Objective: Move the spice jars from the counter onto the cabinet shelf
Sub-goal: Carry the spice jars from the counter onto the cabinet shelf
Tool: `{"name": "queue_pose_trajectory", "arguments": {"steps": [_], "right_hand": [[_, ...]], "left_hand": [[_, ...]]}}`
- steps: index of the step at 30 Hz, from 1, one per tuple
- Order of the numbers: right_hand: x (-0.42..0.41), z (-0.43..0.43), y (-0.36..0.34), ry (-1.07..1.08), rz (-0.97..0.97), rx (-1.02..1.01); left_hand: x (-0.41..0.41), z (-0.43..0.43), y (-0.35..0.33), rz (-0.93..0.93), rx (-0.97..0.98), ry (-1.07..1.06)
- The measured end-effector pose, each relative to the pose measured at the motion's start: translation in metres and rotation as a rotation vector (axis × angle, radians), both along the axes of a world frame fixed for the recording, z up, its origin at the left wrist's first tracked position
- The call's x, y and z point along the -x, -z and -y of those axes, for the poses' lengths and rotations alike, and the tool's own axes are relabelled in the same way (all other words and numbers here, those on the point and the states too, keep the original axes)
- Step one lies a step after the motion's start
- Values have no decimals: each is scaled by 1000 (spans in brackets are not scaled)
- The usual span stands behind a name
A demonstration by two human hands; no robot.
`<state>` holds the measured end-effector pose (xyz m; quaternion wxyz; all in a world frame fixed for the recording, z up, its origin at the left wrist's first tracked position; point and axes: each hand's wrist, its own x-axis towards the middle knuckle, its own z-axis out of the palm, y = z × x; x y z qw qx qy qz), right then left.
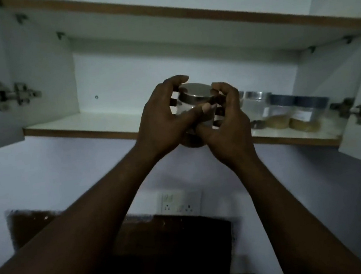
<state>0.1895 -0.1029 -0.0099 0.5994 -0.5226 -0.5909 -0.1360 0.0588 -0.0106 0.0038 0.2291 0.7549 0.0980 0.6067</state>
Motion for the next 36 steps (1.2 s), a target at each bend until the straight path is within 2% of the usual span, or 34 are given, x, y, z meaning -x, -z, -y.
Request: {"name": "queue_pose_trajectory", "arguments": {"steps": [6,12,16,24,30,36], "right_hand": [[-42,-36,-50,28,-87,109],[-78,-78,-39,81,-32,256],[-92,-97,-26,113,-94,237],[-95,-111,-13,239,-41,73],[-91,-118,-8,373,109,88],[-88,-118,-10,457,95,136]], "left_hand": [[-45,-32,-36,-108,65,-49],[-84,-69,-16,-223,222,-155],[-100,-86,-10,-229,342,-170],[-113,-98,4,-155,302,-279],[-116,-96,5,-152,251,-401],[-116,-89,9,-175,149,-514]]}}
